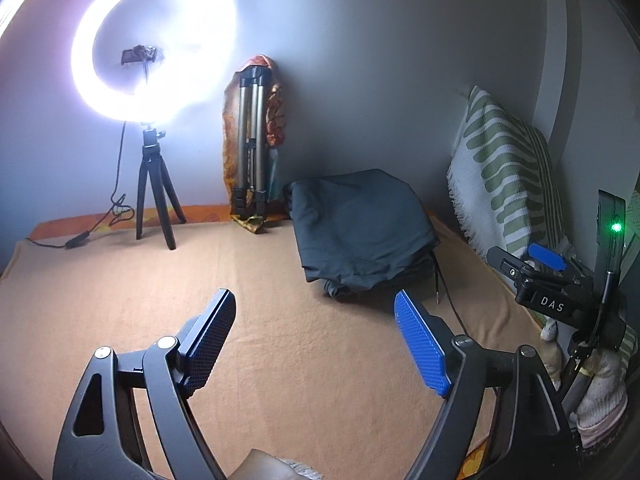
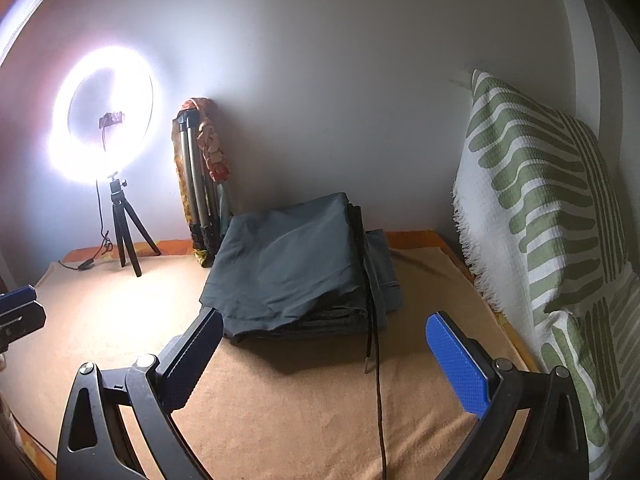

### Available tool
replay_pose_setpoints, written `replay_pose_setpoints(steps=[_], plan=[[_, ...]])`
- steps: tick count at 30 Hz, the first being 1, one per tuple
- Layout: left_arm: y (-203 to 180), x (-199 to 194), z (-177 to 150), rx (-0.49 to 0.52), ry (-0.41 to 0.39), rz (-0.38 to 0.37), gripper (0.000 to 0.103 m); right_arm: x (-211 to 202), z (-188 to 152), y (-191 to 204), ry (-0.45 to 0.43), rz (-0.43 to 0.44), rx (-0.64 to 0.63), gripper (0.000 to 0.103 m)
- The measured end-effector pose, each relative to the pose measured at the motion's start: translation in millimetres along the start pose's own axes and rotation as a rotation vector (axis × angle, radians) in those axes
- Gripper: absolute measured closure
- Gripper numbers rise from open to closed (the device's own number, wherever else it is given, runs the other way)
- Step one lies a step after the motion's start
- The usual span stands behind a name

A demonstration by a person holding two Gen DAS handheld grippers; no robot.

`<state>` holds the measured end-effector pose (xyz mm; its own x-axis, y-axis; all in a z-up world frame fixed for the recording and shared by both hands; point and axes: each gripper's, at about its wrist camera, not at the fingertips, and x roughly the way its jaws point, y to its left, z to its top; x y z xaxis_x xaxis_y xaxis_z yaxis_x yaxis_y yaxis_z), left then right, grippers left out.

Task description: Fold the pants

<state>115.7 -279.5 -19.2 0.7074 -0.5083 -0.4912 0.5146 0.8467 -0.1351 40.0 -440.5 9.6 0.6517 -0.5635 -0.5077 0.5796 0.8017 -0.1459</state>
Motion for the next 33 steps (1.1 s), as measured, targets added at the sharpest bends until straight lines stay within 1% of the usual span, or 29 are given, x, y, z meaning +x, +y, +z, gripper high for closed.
replay_pose_setpoints(steps=[7, 11, 16, 33], plan=[[0, -2, -5, 0.012, 0.012, -0.001, 0.021, -4, -6, 3, -0.013, -0.008, -0.009, 0.000], [-2, -1, -9, 0.021, 0.023, 0.012, 0.019, -7, -9, 3, -0.019, -0.006, -0.001, 0.000], [-5, -2, -13, 0.039, 0.028, 0.018, 0.018, -8, -13, 5, -0.024, -0.011, -0.014, 0.000], [-8, -3, -18, 0.052, 0.044, 0.019, 0.018, -8, -15, 3, -0.012, -0.001, -0.008, 0.000]])
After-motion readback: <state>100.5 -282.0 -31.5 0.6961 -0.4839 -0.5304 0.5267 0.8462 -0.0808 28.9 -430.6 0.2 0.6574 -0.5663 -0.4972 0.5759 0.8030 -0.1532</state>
